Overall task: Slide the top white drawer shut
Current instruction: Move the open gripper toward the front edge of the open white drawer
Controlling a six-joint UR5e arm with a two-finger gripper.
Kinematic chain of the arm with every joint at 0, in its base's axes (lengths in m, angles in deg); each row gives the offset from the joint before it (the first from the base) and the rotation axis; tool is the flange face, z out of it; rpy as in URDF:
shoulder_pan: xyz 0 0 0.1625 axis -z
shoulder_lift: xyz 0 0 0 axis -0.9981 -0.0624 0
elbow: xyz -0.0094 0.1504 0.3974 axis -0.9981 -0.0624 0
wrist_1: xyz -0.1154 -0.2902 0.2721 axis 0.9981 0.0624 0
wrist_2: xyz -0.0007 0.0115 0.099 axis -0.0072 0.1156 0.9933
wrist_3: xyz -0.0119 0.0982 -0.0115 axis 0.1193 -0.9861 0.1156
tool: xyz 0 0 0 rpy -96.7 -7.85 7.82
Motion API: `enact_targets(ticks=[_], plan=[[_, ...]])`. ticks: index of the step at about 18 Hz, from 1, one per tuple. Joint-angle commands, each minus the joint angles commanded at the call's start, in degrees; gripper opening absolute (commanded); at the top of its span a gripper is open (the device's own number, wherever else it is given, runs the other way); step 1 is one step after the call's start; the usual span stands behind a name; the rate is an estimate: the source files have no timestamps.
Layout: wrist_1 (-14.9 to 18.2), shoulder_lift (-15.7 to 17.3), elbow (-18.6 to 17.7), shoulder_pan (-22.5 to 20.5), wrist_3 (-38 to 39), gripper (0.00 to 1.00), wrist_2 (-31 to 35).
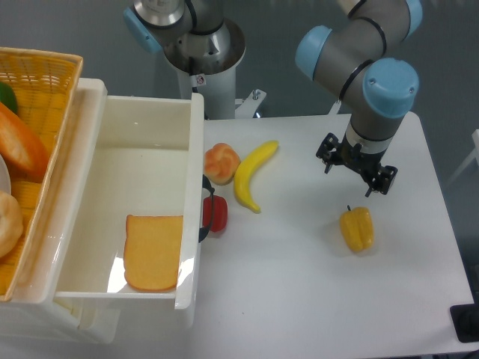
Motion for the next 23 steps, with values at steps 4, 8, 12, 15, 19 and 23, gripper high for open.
enact_targets(ticks=[4, 8, 12, 15, 19, 23], plan=[[0.09, 0.00, -0.26, 0.00, 0.00, 1.00, 0.00], [-0.09, 0.08, -2.80, -0.17, 0.44, 1.00, -0.09], [-0.18, 2.45, -6.93, -0.88, 2.53, 1.00, -3.60], [0.17, 4.57, -8.43, 0.17, 8.77, 1.00, -3.60], [0.35, 7.20, -8.70, 3.95, 17.36, 1.00, -8.15], [-0.18, 6.95, -7.39, 7.20, 28.11, 0.89, -10.90]])
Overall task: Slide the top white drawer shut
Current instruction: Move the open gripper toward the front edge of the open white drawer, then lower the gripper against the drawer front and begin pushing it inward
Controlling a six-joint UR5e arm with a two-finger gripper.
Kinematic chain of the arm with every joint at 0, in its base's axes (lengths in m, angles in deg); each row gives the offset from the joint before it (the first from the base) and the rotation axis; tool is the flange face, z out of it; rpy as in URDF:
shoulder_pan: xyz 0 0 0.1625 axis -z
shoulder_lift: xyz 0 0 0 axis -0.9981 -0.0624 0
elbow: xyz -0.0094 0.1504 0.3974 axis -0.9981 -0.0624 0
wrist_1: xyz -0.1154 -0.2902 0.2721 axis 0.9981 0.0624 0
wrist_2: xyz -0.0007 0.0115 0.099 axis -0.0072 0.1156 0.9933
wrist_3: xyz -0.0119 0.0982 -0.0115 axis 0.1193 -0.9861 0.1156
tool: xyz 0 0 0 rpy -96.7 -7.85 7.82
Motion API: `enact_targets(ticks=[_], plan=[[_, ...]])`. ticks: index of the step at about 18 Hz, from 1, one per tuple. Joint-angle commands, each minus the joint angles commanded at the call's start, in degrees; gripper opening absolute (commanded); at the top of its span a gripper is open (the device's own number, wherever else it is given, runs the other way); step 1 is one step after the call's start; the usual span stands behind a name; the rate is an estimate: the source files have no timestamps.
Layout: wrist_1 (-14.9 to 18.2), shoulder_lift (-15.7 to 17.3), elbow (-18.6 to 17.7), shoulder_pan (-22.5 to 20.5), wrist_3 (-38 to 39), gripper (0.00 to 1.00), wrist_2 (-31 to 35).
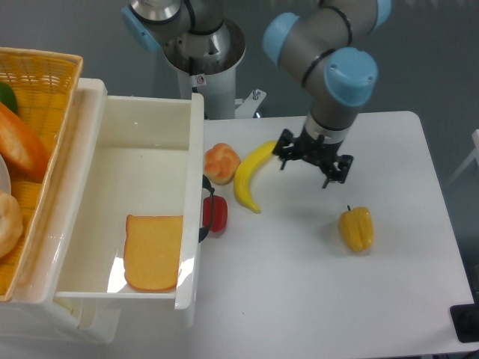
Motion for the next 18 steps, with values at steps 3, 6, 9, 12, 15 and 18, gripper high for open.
enact_targets(ticks=[3, 6, 9, 12, 15, 18], plan=[[0.00, -0.27, 0.18, 1.50, 0.81, 0.59, -2.54], [0.18, -1.32, 1.93, 1.77, 1.94, 0.31, -7.55], [0.44, -1.23, 2.20, 1.59, 5.01, 0.05, -11.33], [1.31, -1.32, 3.43, 1.33, 7.91, 0.00, -15.28], [4.99, -2.11, 4.31, 1.33, 8.80, 0.00, -19.07], [7.03, -2.46, 4.49, 1.77, 8.89, 0.00, -21.61]])
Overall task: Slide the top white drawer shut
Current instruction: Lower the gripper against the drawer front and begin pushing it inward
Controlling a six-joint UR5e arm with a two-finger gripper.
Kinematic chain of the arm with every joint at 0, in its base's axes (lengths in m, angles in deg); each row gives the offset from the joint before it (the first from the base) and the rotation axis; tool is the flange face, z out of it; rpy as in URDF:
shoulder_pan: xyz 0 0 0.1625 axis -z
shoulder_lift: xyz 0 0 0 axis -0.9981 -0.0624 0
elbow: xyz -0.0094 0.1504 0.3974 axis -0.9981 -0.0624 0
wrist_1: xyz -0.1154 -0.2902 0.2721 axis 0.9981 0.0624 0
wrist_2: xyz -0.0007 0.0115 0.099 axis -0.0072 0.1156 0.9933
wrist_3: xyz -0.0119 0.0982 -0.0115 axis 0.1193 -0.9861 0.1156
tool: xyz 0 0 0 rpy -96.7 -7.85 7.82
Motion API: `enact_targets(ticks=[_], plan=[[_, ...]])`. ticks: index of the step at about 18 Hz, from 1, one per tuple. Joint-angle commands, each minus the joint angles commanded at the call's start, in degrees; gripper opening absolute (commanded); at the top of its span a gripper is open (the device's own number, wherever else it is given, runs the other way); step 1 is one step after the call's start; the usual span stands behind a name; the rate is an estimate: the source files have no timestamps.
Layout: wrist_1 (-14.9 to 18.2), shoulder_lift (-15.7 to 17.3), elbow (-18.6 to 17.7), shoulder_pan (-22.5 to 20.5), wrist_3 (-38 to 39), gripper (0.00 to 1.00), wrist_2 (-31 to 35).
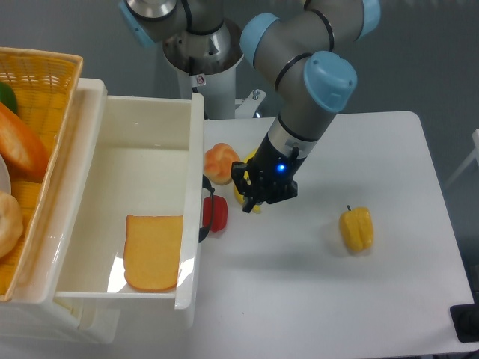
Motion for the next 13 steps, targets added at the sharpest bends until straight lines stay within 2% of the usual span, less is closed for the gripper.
enact_targets(ticks=[4, 13], plan=[[1.23, -1.32, -0.09, 0.97, -0.18, 0.00, -1.40], [2.38, -1.23, -0.09, 0.97, -0.09, 0.00, -4.57]])
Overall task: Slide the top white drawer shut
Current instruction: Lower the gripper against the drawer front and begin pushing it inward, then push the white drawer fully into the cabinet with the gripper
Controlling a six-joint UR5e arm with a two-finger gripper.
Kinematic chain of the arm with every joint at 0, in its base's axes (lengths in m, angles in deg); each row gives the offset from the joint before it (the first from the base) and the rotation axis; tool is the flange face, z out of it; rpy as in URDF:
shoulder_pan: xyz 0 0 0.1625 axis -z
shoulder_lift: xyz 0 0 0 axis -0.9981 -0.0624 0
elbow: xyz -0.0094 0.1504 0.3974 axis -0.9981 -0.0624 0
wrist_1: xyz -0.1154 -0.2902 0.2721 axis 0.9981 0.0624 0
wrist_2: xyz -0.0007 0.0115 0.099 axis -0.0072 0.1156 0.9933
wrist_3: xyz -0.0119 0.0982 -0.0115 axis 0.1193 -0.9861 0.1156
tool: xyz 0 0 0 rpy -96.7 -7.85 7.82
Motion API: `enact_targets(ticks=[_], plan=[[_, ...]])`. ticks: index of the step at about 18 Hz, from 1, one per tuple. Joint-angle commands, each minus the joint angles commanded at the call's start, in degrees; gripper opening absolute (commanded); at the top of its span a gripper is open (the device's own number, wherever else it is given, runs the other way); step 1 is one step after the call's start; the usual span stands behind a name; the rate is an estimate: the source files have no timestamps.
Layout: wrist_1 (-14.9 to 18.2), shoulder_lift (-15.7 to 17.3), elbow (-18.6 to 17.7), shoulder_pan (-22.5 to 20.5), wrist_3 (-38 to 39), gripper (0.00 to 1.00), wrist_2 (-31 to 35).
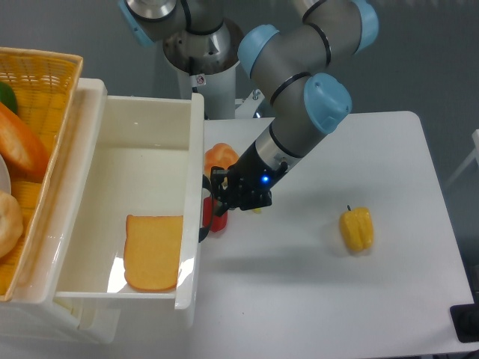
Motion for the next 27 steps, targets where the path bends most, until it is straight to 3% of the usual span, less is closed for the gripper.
enact_targets(ticks=[11, 27], plan=[[1.67, 0.62, 0.00, 0.17, -0.18, 0.00, -0.53], [1.67, 0.70, 0.18, 5.18, 3.60, 0.00, -0.62]])
